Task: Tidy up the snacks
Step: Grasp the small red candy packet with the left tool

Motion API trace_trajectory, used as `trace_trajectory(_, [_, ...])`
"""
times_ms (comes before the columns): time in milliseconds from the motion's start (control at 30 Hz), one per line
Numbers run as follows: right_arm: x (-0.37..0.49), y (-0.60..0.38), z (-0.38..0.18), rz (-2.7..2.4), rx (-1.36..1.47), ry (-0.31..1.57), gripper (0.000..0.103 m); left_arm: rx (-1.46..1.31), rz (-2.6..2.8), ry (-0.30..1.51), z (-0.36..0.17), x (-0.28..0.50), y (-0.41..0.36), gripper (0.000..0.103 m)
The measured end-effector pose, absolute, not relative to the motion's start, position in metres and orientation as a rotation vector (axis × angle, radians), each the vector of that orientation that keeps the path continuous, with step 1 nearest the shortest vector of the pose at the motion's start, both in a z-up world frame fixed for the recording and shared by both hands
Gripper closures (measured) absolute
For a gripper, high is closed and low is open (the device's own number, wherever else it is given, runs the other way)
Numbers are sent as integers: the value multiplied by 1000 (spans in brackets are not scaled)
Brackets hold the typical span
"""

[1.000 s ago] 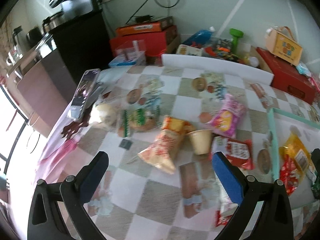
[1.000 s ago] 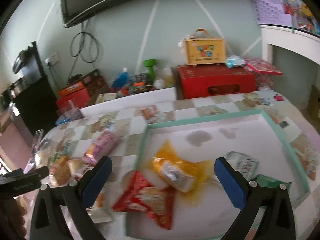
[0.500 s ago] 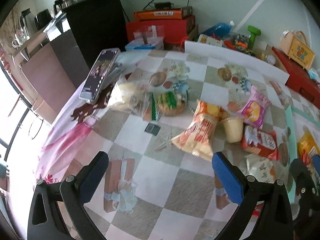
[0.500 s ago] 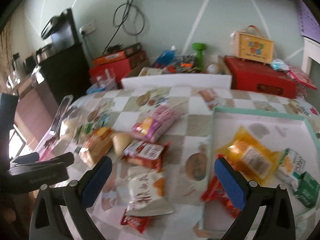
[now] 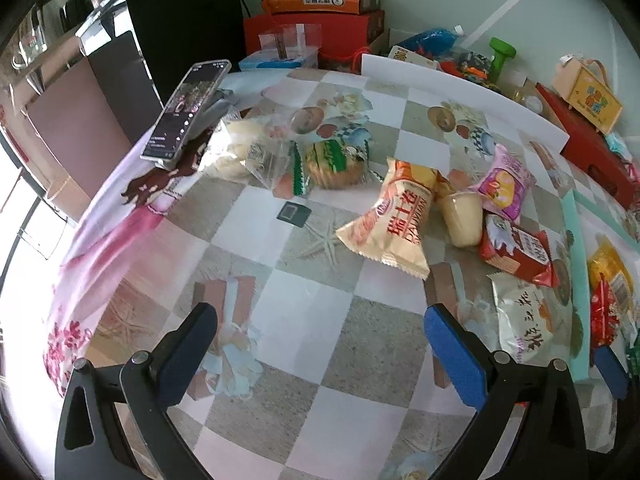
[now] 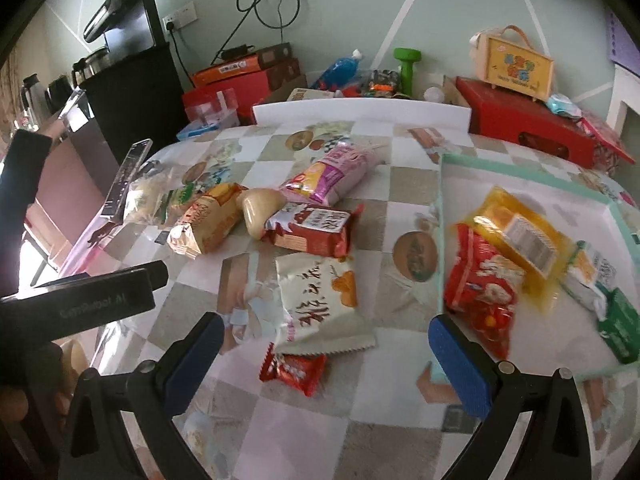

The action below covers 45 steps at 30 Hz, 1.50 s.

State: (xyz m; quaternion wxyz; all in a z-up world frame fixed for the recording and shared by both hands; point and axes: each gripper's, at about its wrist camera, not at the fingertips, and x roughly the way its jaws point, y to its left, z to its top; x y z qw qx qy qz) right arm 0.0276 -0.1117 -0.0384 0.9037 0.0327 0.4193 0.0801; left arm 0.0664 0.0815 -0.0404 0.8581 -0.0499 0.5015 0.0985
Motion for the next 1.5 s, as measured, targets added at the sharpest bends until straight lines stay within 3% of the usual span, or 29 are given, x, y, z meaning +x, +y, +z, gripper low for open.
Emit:
trace_trajectory(667, [16, -197, -33, -163, 143, 907, 0, -25, -24, 1127, -58, 61, 14, 2])
trace_trajectory(1033, [18, -209, -43, -167, 206, 928, 0, 72, -204, 1167, -69, 56, -39, 44])
trace_trajectory(1100, [19, -210, -44, -166, 213, 933, 0, 87, -230, 1179, -72, 54, -46, 60])
trace_trajectory(1200, [19, -210, -45, -166, 218, 938, 0, 110, -257, 1173, -72, 53, -53, 75])
trace_trajectory(1500, [20, -210, -45, -166, 215, 939, 0, 69, -247, 1170, -68, 55, -42, 79])
